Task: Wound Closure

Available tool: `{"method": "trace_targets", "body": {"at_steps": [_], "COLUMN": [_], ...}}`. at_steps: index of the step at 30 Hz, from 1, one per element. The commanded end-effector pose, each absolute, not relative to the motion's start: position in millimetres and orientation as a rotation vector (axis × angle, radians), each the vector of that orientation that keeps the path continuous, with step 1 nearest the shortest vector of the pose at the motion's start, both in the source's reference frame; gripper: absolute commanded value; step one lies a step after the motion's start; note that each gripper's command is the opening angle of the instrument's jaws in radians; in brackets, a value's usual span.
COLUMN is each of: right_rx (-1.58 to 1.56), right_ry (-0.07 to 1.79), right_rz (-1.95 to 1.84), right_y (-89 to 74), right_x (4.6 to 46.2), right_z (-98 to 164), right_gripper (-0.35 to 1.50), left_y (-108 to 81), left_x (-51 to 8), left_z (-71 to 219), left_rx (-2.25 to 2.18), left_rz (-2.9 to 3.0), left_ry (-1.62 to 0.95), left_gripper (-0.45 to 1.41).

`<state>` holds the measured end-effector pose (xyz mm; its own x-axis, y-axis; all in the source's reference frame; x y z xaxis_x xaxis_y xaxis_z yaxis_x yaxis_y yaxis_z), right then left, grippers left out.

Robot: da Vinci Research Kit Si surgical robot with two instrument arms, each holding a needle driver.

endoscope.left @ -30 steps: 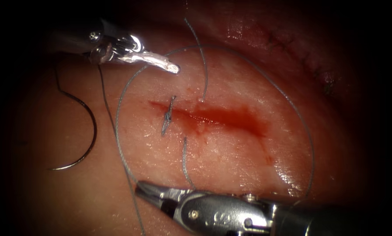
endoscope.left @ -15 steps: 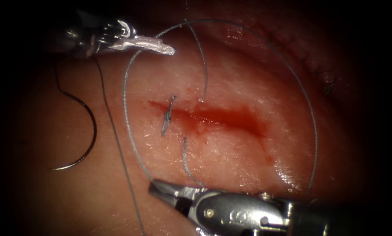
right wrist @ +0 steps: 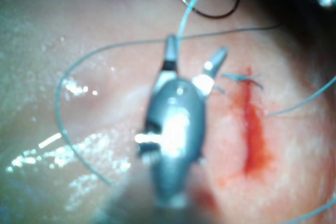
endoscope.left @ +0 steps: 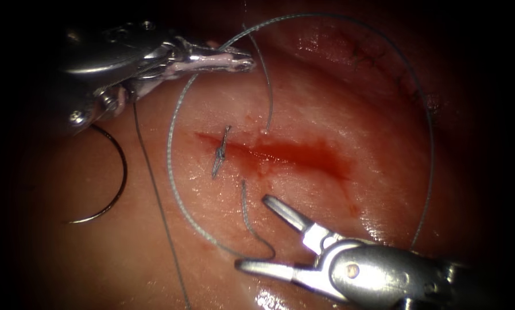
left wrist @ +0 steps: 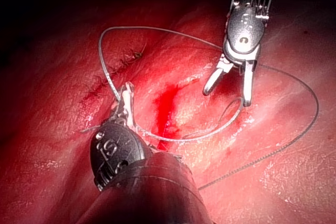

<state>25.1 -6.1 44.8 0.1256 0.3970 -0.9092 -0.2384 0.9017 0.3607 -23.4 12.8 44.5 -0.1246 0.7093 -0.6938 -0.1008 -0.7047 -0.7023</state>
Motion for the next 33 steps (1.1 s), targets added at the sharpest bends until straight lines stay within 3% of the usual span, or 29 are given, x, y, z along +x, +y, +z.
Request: {"method": "trace_targets", "body": {"at_steps": [1,7,9,10,11,12,13,19,24,33], "right_rx": [0.15,0.287,0.306,0.306,0.309,0.309,0.255,0.132,0.127,0.152], "right_ry": [1.367,1.432,1.444,1.444,1.437,1.437,1.403,1.369,1.367,1.401], "right_rz": [0.468,0.408,0.396,0.396,0.404,0.404,0.436,0.417,0.383,0.331], "right_y": [-6.9,-8.1,-7.3,-7.3,-5.9,-5.9,-3.9,0.0,-0.6,-2.1], "right_x": [25.3,22.4,21.8,21.8,21.7,21.7,22.0,24.2,29.3,33.9], "right_z": [45.4,45.1,45.2,45.2,45.4,45.4,45.8,47.8,50.9,52.2], "right_gripper": [1.48,1.43,0.99,0.99,0.12,0.12,-0.35,-0.35,-0.35,-0.35], "left_y": [12.4,13.1,13.3,13.3,13.2,13.2,13.2,14.0,16.3,18.0], "left_x": [-23.8,-23.9,-24.2,-24.2,-24.8,-24.8,-25.5,-28.2,-30.5,-30.0], "left_z": [45.2,44.9,44.7,44.7,44.3,44.3,43.9,43.1,45.9,52.9], "left_rx": [-1.592,-1.602,-1.6,-1.6,-1.607,-1.607,-1.618,-1.667,-1.756,-1.906], "left_rz": [1.88,1.879,1.877,1.877,1.869,1.869,1.862,1.832,1.857,1.981], "left_ry": [-0.686,-0.683,-0.682,-0.682,-0.685,-0.685,-0.696,-0.697,-0.637,-0.501], "left_gripper": [-0.45,-0.45,-0.45,-0.45,-0.45,-0.45,-0.45,-0.45,-0.45,-0.45]}}
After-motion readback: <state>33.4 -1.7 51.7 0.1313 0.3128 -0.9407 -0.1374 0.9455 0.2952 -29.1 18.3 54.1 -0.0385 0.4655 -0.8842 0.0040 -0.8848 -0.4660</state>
